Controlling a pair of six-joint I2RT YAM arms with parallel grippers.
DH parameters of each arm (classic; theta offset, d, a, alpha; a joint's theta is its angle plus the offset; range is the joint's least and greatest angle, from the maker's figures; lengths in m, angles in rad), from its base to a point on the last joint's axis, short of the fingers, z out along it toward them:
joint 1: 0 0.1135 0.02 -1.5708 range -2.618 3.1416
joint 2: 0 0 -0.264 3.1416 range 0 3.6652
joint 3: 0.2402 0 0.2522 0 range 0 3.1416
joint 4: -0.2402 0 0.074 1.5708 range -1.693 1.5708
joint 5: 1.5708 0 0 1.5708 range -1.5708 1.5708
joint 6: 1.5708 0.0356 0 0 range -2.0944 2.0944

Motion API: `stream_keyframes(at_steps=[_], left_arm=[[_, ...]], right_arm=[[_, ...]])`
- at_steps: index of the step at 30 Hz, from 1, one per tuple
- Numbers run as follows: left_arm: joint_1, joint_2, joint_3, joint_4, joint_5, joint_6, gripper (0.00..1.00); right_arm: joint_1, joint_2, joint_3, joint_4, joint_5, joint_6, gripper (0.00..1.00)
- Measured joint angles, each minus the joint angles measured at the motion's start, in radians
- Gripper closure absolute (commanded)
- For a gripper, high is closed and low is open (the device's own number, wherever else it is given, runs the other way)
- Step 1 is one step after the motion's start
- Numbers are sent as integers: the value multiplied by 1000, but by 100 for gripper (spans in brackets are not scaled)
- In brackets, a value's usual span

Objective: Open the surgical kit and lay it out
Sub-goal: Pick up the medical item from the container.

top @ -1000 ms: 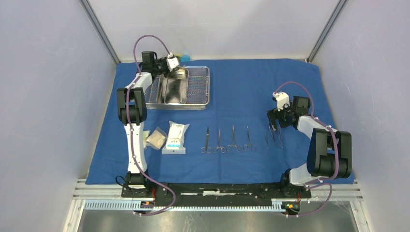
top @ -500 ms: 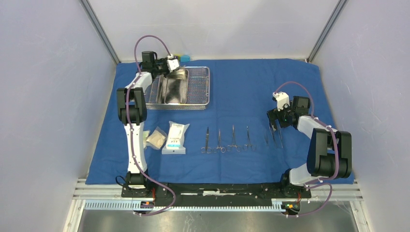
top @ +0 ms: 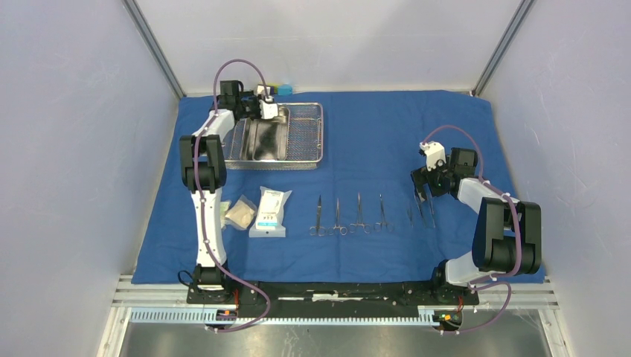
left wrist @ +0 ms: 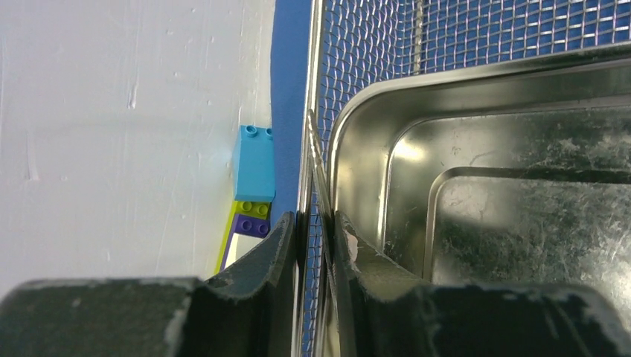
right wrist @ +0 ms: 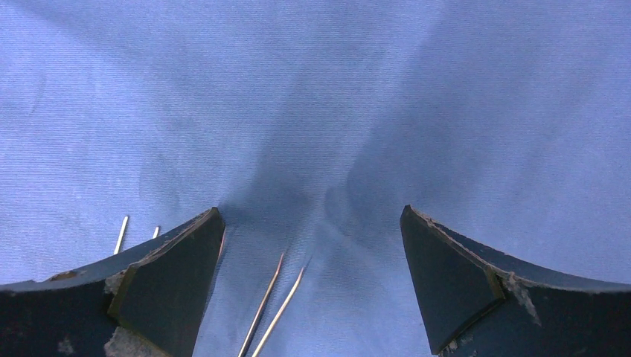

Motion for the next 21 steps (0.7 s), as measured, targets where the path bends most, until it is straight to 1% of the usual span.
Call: stream_keyframes(at_steps=[3, 11, 17, 21], left_arm=[[-6, -7, -4, -21, -25, 60, 98], [-19, -27, -24, -45, -81, 159, 98], [-26, -39, -37, -47, -108, 180, 98], [-29, -56, -76, -13, -119, 181, 98]], right_arm=[[0, 0, 0, -2, 0, 0, 2], [0, 0, 0, -2, 0, 0, 2], [0, 1, 1, -2, 0, 0, 3], [0, 2, 3, -3, -1, 0, 3]])
